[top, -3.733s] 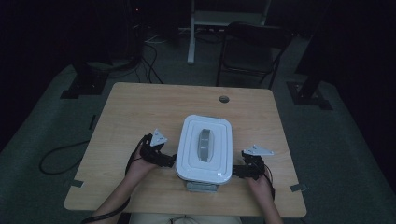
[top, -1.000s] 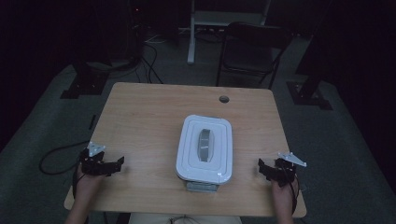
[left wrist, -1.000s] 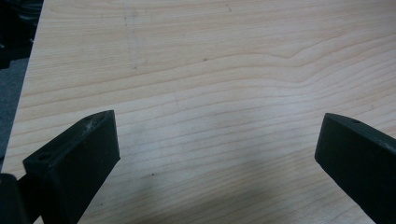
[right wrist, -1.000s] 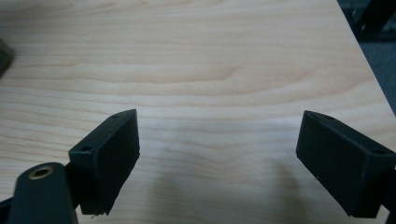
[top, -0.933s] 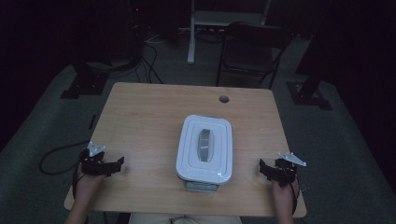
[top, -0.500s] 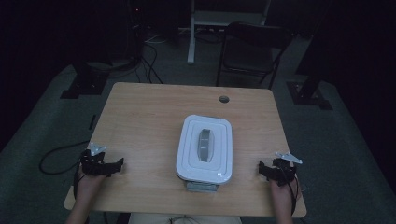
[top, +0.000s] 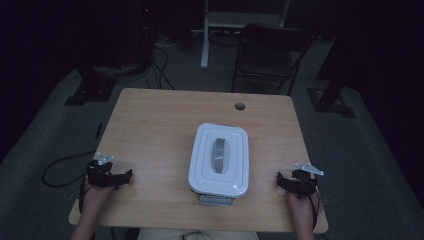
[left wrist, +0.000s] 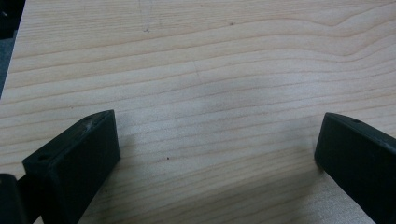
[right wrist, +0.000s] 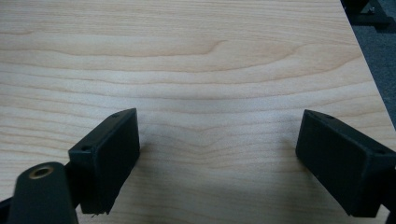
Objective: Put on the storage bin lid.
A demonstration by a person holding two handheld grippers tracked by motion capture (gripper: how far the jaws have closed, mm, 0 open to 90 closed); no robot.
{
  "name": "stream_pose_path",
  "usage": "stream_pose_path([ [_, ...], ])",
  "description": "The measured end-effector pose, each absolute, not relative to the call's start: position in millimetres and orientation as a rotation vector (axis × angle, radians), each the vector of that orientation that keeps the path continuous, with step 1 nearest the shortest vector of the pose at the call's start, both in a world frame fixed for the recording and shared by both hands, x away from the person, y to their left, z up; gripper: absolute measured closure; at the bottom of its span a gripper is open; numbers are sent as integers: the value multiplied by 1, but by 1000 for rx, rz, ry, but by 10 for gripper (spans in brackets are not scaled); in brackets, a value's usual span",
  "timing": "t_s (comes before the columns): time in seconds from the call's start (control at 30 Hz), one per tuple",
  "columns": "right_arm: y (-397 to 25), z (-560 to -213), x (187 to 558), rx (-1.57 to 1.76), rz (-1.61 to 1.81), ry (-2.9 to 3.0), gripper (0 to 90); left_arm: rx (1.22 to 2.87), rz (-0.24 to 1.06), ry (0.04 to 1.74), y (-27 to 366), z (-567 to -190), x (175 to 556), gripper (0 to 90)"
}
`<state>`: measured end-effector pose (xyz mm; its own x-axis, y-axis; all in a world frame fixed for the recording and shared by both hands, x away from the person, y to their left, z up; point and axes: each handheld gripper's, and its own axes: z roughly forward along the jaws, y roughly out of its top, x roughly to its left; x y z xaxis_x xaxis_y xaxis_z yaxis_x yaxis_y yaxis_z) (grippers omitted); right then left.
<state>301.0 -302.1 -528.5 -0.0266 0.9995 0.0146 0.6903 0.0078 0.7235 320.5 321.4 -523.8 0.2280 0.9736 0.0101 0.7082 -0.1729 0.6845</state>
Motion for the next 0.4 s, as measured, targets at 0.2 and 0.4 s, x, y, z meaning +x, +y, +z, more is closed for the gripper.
stream_pose_path([
  [0.2,-302,-529,301,1734,773,1770,131,1944,625,1550,324,-524,324,6],
  [0.4,-302,-528,301,1735,773,1769,131,1929,632,1570,324,-524,325,6],
])
